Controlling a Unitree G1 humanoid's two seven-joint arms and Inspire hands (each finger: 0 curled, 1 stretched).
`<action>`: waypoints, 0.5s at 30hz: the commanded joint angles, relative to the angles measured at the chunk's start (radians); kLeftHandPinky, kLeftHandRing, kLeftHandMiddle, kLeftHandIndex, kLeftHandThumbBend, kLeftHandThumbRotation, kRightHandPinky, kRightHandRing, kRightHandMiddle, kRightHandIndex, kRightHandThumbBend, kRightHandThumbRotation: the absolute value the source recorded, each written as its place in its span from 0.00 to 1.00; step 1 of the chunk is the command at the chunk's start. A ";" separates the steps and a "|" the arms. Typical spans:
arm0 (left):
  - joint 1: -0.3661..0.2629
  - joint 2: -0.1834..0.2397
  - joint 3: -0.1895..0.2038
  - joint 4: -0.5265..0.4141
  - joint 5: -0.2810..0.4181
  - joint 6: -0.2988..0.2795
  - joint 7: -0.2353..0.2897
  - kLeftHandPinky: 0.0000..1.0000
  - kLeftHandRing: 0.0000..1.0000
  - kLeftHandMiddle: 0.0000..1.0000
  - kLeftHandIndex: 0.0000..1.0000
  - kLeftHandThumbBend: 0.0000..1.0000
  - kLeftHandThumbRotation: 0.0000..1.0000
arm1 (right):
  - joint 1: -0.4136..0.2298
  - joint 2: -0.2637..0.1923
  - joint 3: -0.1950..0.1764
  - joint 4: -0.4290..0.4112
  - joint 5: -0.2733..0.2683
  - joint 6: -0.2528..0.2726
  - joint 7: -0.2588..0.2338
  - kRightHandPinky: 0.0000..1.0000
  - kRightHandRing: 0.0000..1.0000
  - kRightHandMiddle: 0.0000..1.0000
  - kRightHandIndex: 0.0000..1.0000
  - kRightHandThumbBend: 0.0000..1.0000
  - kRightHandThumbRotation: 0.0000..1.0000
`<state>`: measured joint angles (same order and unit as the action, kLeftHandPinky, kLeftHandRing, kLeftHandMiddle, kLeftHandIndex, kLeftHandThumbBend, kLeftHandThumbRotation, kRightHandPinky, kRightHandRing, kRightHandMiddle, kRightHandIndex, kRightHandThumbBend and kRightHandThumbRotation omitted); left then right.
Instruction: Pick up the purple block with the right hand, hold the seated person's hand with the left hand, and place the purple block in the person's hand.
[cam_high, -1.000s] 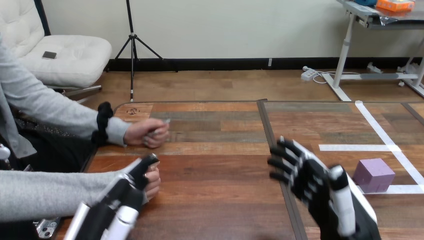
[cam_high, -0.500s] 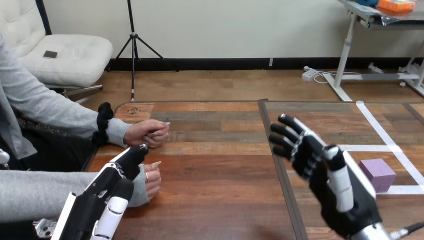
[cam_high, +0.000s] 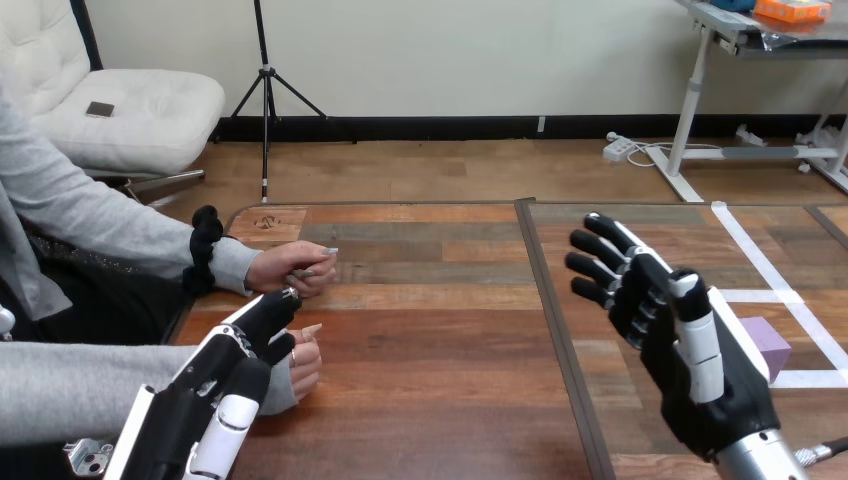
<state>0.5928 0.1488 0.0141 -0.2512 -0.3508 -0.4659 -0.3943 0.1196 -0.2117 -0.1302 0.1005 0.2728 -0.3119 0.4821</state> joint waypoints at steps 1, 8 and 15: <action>-0.026 0.007 -0.009 -0.029 -0.026 0.004 -0.026 0.91 0.97 0.92 0.84 0.65 0.71 | -0.108 -0.033 -0.031 0.035 -0.009 -0.034 -0.010 0.92 0.93 0.93 0.93 0.92 1.00; -0.016 -0.019 -0.028 -0.032 -0.030 -0.001 -0.032 0.79 0.95 0.93 0.83 0.65 0.68 | -0.166 -0.059 -0.051 0.107 -0.035 -0.048 -0.039 0.93 0.93 0.93 0.93 0.90 1.00; -0.001 -0.021 -0.049 -0.048 -0.028 0.007 -0.034 0.78 0.92 0.91 0.84 0.67 0.66 | -0.230 -0.093 -0.071 0.212 -0.037 -0.083 -0.018 0.97 0.96 0.95 0.96 0.87 1.00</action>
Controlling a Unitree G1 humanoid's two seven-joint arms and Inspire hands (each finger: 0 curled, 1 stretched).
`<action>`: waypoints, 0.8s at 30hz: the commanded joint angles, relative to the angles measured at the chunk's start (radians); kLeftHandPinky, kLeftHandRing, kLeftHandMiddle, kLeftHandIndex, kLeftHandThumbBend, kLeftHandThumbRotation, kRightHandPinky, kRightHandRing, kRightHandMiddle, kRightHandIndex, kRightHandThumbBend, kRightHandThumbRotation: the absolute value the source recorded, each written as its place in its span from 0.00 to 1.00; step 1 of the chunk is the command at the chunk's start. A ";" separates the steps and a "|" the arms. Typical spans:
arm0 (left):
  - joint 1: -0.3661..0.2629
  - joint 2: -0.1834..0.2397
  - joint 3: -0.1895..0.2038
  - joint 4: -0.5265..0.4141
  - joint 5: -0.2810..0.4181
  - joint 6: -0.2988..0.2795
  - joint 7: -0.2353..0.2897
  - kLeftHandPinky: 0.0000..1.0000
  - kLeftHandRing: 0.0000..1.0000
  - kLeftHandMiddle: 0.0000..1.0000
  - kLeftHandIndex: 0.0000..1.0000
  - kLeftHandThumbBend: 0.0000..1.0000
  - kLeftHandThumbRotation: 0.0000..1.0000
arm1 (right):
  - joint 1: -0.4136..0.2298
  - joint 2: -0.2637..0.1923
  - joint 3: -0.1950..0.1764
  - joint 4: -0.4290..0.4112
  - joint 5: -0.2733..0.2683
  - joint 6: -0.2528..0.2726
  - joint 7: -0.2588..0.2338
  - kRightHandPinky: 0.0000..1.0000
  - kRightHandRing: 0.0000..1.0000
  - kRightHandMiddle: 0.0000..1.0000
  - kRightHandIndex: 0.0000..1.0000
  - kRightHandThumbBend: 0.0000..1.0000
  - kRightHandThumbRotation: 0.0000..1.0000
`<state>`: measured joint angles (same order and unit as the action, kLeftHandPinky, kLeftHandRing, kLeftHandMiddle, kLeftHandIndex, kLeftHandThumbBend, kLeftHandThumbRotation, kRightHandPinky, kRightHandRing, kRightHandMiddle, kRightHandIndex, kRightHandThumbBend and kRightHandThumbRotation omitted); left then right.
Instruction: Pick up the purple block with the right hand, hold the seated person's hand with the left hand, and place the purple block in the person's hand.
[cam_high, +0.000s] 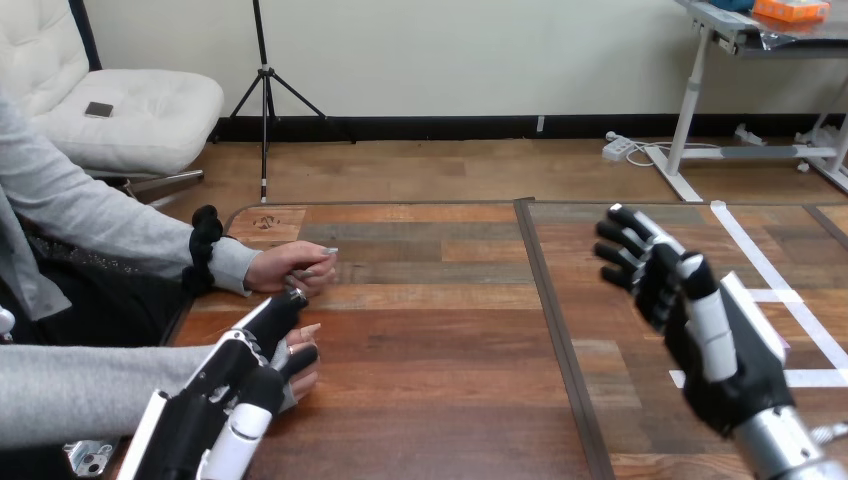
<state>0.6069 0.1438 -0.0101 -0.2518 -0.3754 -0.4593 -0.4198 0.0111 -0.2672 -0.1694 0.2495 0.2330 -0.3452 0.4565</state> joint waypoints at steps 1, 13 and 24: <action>-0.015 -0.016 -0.027 -0.048 -0.002 -0.001 -0.008 0.79 0.92 0.91 0.84 0.67 0.66 | -0.128 -0.041 -0.034 0.076 0.004 -0.056 0.010 0.97 0.96 0.95 0.96 0.87 1.00; -0.010 -0.014 -0.043 -0.046 -0.003 -0.013 -0.018 0.96 0.96 0.92 0.87 0.61 0.68 | -0.257 -0.080 -0.076 0.305 0.040 -0.151 0.076 1.00 0.97 0.95 0.95 0.90 1.00; -0.007 -0.007 -0.036 -0.042 0.006 -0.037 -0.031 1.00 1.00 0.98 0.93 0.54 0.88 | -0.349 -0.119 -0.105 0.472 0.028 -0.208 0.081 1.00 0.97 0.95 0.95 0.90 1.00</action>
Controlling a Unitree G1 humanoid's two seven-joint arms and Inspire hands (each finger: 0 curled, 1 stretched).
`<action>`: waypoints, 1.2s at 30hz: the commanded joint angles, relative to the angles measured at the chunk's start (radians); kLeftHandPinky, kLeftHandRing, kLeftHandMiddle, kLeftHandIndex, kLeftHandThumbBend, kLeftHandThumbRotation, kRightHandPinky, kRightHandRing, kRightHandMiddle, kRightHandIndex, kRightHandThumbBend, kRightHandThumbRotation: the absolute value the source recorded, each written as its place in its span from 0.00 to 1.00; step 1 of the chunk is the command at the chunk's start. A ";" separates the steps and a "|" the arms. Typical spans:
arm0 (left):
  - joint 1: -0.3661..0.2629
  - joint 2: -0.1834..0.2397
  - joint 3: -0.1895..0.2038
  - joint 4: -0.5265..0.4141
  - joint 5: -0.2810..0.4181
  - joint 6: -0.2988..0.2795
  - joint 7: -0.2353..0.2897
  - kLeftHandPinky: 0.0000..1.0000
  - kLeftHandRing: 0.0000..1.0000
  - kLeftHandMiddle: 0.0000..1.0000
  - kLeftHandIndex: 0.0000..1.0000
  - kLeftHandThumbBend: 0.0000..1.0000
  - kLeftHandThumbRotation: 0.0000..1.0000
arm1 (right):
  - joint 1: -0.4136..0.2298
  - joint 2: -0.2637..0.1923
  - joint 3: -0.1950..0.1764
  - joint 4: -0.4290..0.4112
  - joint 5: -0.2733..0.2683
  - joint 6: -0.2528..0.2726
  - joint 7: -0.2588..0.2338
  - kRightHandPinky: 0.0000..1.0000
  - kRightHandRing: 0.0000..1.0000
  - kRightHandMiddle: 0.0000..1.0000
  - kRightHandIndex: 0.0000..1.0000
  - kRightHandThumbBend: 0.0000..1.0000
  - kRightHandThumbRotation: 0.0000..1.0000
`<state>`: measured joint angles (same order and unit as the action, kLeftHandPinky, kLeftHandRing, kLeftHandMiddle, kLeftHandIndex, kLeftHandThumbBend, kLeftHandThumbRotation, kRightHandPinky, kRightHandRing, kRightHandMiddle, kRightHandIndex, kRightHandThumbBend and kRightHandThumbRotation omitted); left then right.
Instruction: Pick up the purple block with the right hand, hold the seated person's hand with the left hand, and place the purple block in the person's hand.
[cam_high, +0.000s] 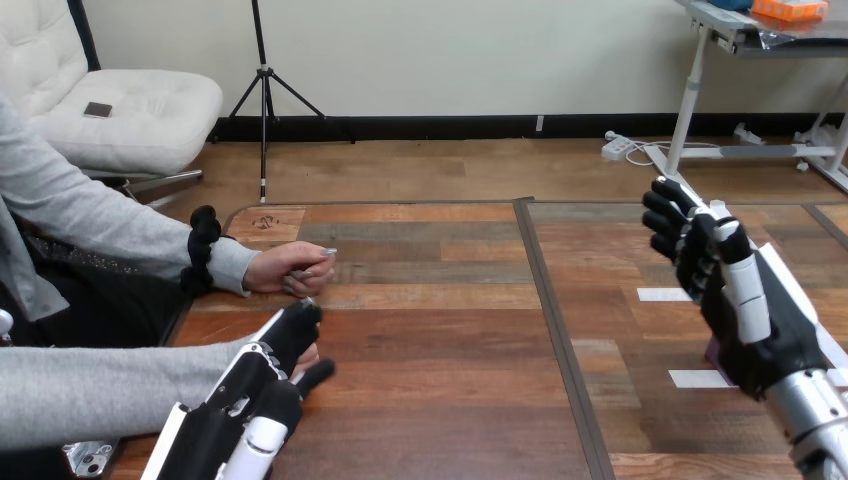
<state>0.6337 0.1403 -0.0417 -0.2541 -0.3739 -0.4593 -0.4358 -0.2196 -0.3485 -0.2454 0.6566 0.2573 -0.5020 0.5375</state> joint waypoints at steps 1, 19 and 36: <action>-0.035 -0.003 -0.003 -0.038 0.005 -0.039 -0.016 1.00 1.00 0.99 0.94 0.54 0.92 | -0.124 -0.041 -0.029 0.075 0.001 -0.056 -0.001 1.00 0.97 0.95 0.95 0.89 1.00; -0.034 -0.031 0.003 -0.024 0.016 -0.062 0.009 1.00 0.99 0.96 0.91 0.88 1.00 | -0.238 -0.131 -0.018 0.309 -0.060 -0.157 0.004 0.99 0.98 0.96 0.95 0.90 0.93; -0.030 -0.039 -0.008 -0.020 0.022 -0.075 0.016 1.00 0.96 0.93 0.89 0.98 1.00 | -0.293 -0.187 -0.006 0.434 -0.152 -0.136 -0.098 0.92 0.95 0.94 0.93 0.86 0.87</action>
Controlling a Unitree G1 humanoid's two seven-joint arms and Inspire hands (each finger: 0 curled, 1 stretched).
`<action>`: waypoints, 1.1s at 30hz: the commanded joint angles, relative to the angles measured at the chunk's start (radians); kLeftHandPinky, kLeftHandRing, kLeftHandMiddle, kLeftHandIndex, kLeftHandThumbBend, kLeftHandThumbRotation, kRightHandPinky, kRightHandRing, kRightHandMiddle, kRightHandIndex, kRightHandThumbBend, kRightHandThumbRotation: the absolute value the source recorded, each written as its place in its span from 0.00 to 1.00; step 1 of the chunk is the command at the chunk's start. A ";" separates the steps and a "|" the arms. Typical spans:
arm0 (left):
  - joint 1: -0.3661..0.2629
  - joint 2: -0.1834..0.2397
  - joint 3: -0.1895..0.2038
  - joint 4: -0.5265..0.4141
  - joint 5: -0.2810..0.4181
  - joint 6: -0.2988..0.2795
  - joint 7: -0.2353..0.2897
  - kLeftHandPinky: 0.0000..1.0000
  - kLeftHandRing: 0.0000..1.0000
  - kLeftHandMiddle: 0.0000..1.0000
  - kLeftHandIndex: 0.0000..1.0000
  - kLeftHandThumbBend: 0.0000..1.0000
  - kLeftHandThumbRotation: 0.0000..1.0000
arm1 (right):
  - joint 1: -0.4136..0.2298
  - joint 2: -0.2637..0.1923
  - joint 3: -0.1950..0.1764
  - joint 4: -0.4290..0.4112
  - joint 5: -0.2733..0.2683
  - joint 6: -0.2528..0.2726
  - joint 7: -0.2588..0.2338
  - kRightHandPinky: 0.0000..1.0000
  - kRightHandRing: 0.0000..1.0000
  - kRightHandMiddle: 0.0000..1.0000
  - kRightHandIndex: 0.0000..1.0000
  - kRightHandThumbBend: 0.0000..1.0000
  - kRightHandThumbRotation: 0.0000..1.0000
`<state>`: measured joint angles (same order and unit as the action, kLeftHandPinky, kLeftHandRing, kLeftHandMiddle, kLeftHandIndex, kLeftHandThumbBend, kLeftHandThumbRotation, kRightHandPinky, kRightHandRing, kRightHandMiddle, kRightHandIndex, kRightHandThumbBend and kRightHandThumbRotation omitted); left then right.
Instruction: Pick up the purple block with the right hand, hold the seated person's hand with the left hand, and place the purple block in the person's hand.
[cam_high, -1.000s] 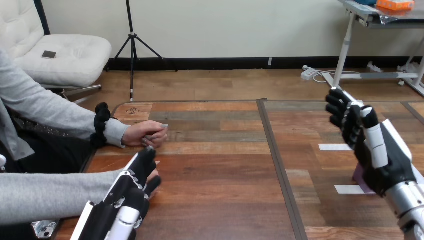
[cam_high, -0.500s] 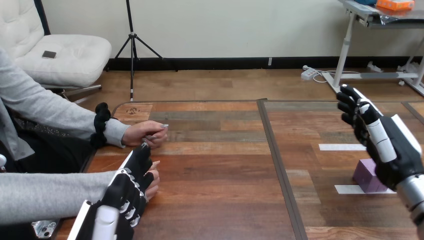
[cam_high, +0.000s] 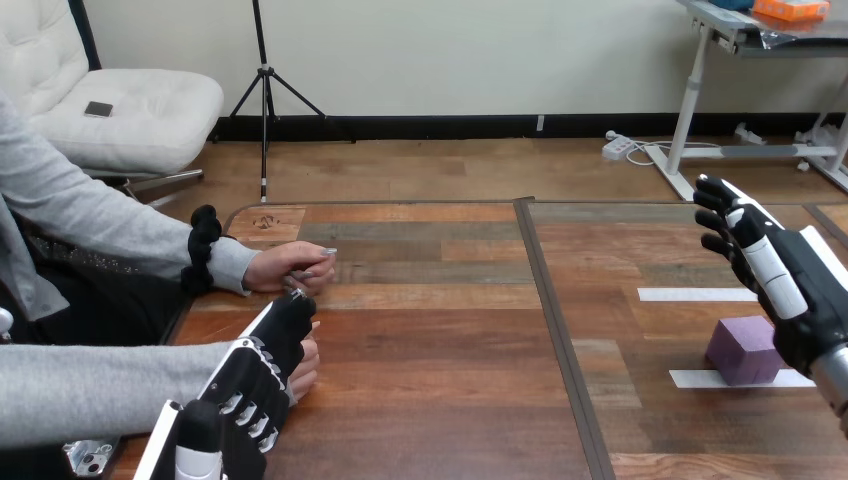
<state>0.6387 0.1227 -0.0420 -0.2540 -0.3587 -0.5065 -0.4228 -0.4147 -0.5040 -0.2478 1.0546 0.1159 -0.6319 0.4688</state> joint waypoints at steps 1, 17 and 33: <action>-0.035 -0.022 -0.008 -0.019 0.008 -0.029 0.004 1.00 0.96 0.93 0.89 0.98 1.00 | -0.101 -0.034 -0.003 0.041 -0.014 -0.005 -0.034 0.92 0.95 0.94 0.93 0.86 0.87; -0.041 -0.028 -0.004 0.009 0.004 -0.054 0.004 1.00 0.95 0.92 0.89 0.95 1.00 | -0.120 -0.073 0.015 0.094 -0.086 0.032 -0.129 1.00 0.99 0.97 0.94 0.76 0.85; -0.037 -0.015 -0.003 0.012 -0.008 -0.052 -0.010 0.99 0.95 0.92 0.87 0.93 1.00 | -0.127 -0.114 0.044 0.130 -0.169 0.085 -0.227 0.93 0.96 0.95 0.95 0.99 0.80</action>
<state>0.6396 0.1219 -0.0420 -0.2309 -0.3487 -0.5485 -0.4306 -0.4404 -0.5712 -0.2168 1.1869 -0.0398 -0.5523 0.2762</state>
